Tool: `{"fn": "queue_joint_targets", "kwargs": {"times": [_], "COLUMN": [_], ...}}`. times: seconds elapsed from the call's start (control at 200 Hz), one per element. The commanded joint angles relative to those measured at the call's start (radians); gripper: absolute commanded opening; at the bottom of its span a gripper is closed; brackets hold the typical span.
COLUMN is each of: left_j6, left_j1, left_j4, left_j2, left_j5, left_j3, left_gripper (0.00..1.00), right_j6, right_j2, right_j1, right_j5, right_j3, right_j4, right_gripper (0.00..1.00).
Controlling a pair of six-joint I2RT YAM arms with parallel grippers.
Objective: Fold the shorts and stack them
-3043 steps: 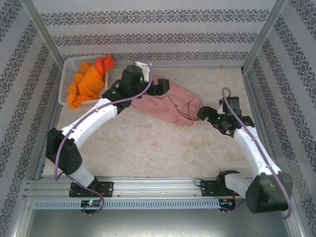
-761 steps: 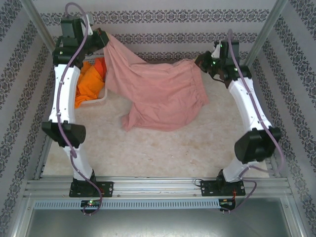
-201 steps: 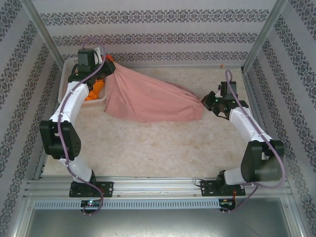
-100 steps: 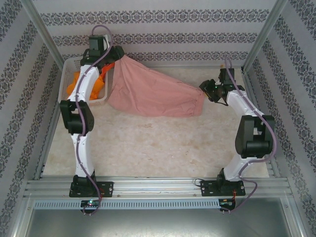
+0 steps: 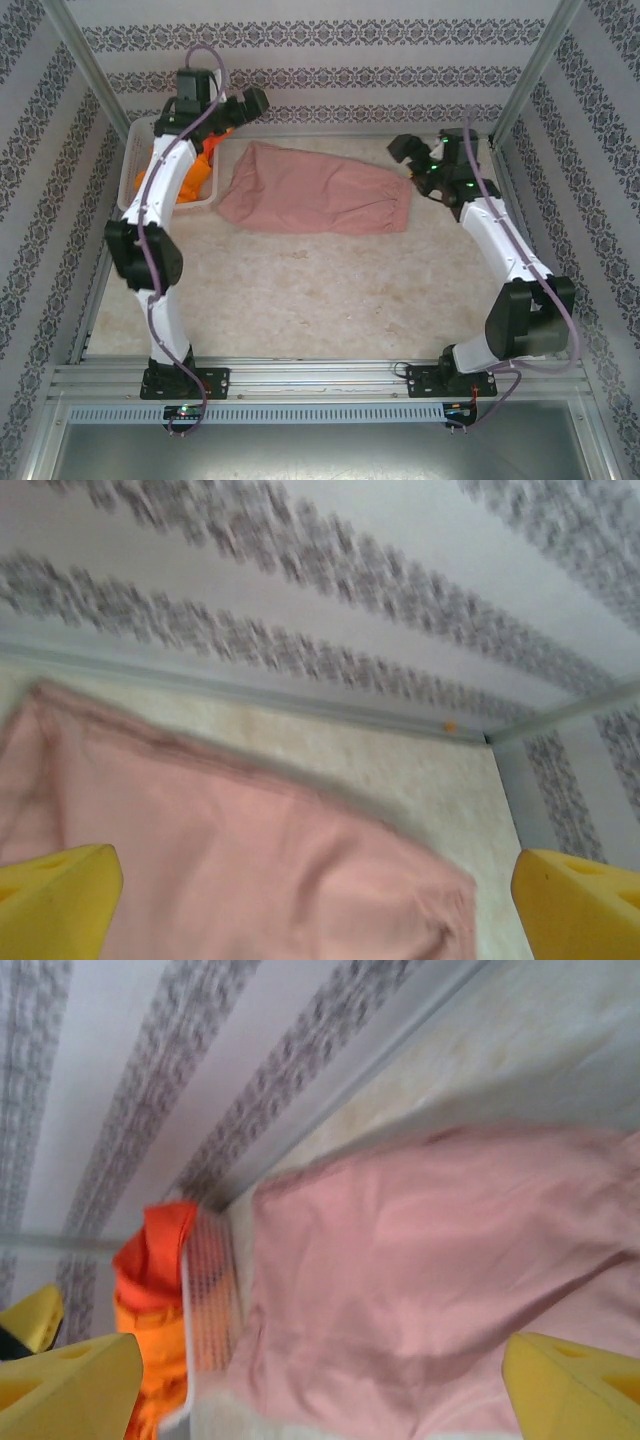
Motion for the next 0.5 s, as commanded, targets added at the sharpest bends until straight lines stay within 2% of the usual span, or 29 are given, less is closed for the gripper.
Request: {"fn": "queue_joint_targets", "kwargs": {"times": [0.0,0.075,0.18,0.495], "left_j6": [-0.096,-0.131,-0.140,-0.164], "left_j1": [-0.057,-0.080,-0.114,-0.145], "left_j4": [0.294,0.380,0.422,0.591], "left_j2": [-0.094,-0.121,-0.102,0.005], "left_j5": [0.013,0.005,-0.005,-0.051], "left_j3": [-0.315,-0.446,-0.535,-0.706], "left_gripper": [1.00,1.00,1.00,1.00], "right_j6": [-0.004,-0.008,-0.011,-0.047], "right_j2": [0.078,0.126,0.189,0.308], "right_j1": [0.078,0.113,0.131,0.085], "right_j5": [-0.033,-0.031,-0.023,-0.008], "right_j3": [-0.054,-0.062,-0.075,-0.122], "right_j4": [0.011,0.014,0.020,0.024], "right_gripper": [0.93,0.94,0.94,0.94]}}
